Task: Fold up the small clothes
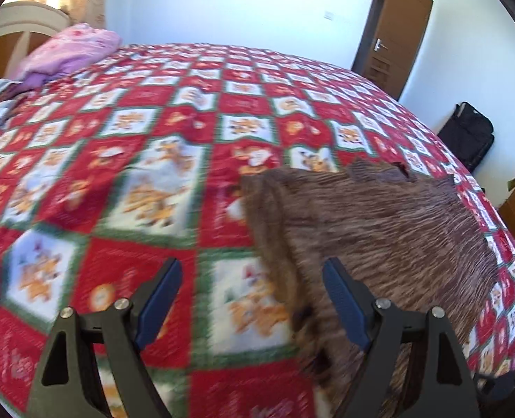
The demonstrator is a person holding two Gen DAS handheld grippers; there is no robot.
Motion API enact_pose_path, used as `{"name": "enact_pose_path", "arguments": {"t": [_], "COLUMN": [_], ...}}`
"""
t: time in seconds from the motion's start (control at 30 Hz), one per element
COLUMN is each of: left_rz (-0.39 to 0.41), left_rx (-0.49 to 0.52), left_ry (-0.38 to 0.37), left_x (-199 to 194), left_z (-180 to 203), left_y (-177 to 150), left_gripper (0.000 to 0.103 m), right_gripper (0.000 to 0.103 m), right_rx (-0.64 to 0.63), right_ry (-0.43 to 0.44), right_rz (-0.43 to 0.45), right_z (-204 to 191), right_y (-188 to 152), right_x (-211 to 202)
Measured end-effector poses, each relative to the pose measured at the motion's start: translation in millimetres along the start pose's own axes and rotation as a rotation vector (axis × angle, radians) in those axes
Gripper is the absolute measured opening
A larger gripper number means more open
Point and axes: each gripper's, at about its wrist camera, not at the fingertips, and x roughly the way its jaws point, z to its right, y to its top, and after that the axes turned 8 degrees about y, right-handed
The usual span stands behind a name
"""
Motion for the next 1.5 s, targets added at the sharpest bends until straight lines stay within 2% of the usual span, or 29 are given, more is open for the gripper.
{"name": "enact_pose_path", "arguments": {"t": [0.2, 0.4, 0.47, 0.5, 0.57, 0.6, 0.63, 0.73, 1.1, 1.5], "left_rz": [-0.051, -0.074, -0.088, -0.099, -0.133, -0.127, -0.119, -0.116, -0.064, -0.029], "left_rx": [0.011, -0.01, -0.033, -0.043, -0.074, -0.088, -0.096, -0.129, -0.179, -0.196], "left_ry": [-0.022, -0.029, -0.052, -0.061, -0.089, -0.097, -0.103, -0.138, -0.181, -0.23], "left_x": [30.3, 48.0, 52.4, 55.1, 61.7, 60.7, 59.7, 60.0, 40.3, 22.3], "left_z": [15.4, 19.1, 16.5, 15.1, 11.8, 9.9, 9.0, 4.9, 4.9, 35.9], "left_y": [20.4, 27.3, 26.2, 25.9, 25.1, 25.3, 26.0, 26.4, 38.0, 60.9], "left_gripper": [0.085, 0.085, 0.082, 0.078, 0.075, 0.068, 0.046, 0.014, 0.012, 0.012], "right_gripper": [0.043, 0.042, 0.029, 0.023, 0.016, 0.014, 0.013, 0.007, 0.004, 0.004], "right_rx": [0.015, 0.019, 0.011, 0.001, -0.014, -0.021, -0.022, 0.005, 0.178, 0.322], "right_ry": [0.008, 0.011, 0.019, 0.022, 0.026, 0.025, 0.026, 0.043, 0.077, 0.044], "right_rz": [0.013, 0.017, 0.017, 0.016, 0.014, 0.014, 0.015, 0.017, 0.104, 0.181], "right_z": [2.5, 9.2, 6.9, 6.2, 3.8, 2.5, 1.4, 6.0, 48.5, 98.9], "right_y": [-2.7, -5.2, -5.3, -5.6, -5.7, -6.0, -6.1, -6.4, -16.9, -28.3], "right_x": [0.7, 4.7, 3.8, 3.4, 4.3, 4.8, 4.1, 0.7, -44.5, -82.1]}}
